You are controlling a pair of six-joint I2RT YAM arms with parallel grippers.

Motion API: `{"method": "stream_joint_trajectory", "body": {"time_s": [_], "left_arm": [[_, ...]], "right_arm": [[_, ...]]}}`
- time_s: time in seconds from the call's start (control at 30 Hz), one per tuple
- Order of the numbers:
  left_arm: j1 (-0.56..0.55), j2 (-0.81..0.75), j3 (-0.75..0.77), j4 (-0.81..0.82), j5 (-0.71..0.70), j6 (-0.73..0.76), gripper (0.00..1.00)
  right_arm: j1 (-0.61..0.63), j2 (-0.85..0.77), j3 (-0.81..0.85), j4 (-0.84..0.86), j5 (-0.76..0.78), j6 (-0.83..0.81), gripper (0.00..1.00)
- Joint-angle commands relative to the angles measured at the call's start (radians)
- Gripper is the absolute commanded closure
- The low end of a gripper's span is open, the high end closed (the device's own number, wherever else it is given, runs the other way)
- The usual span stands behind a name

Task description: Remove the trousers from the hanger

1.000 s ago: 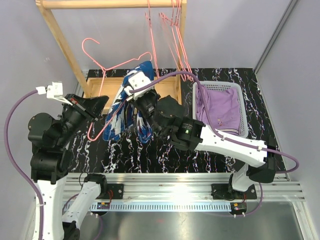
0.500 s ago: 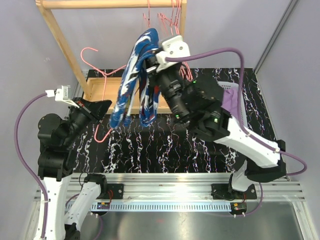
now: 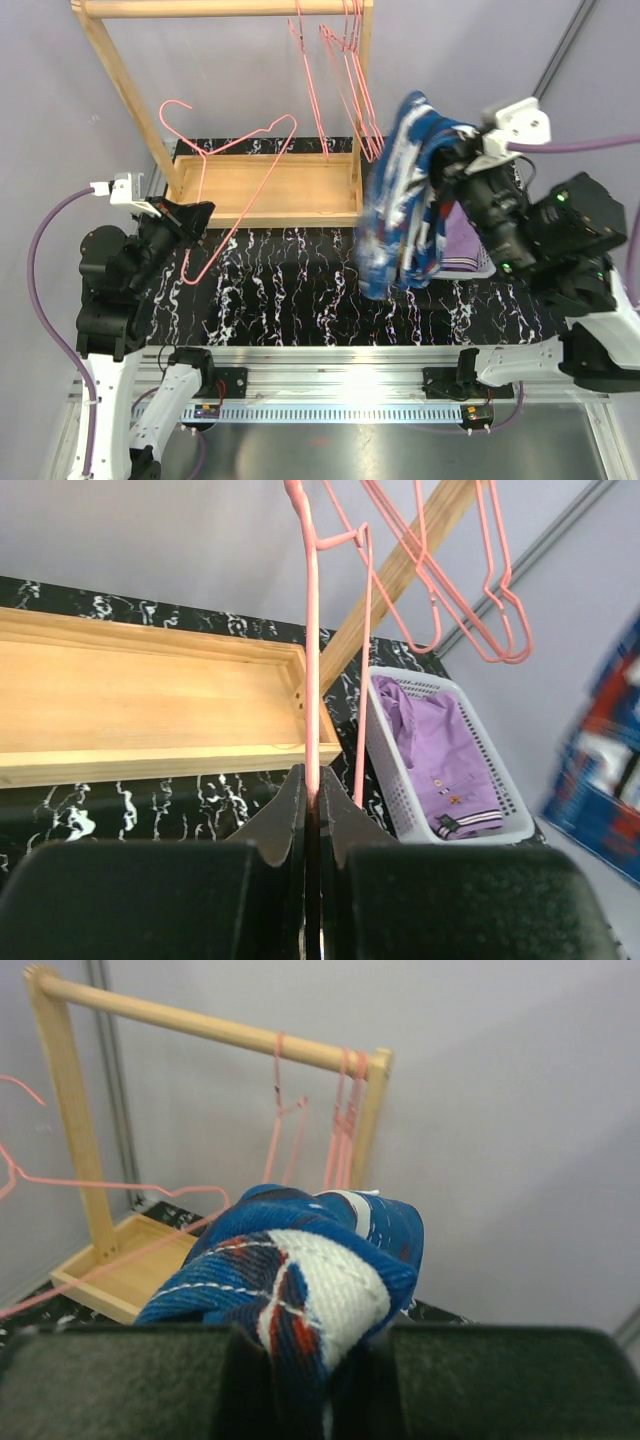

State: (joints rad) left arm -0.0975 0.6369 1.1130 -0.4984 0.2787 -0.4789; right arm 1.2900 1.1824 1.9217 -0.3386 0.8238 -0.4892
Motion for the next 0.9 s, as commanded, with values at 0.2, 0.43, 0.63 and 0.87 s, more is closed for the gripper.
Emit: {"method": "stream_joint_trajectory", "body": {"time_s": [0.2, 0.43, 0.63, 0.87], "left_arm": [[-0.001, 0.006, 0.004, 0.031, -0.062, 0.074, 1.0], [-0.001, 0.007, 0.011, 0.014, -0.075, 0.077, 1.0], [-0.001, 0.003, 0.045, -0.008, -0.073, 0.077, 1.0], [-0.001, 0.014, 0.076, -0.028, -0.067, 0.091, 1.0]], "right_arm": [[-0.004, -0.205, -0.2, 0.069, 0.276, -0.081, 1.0], [-0.092, -0.182, -0.487, 0.541, 0.433, -0.495, 1.0], [-0.389, -0.073, -0.504, 0.266, 0.406, -0.259, 1.0], [-0.469, -0.179, -0.585, 0.415, 0.443, -0.273, 1.0]]}}
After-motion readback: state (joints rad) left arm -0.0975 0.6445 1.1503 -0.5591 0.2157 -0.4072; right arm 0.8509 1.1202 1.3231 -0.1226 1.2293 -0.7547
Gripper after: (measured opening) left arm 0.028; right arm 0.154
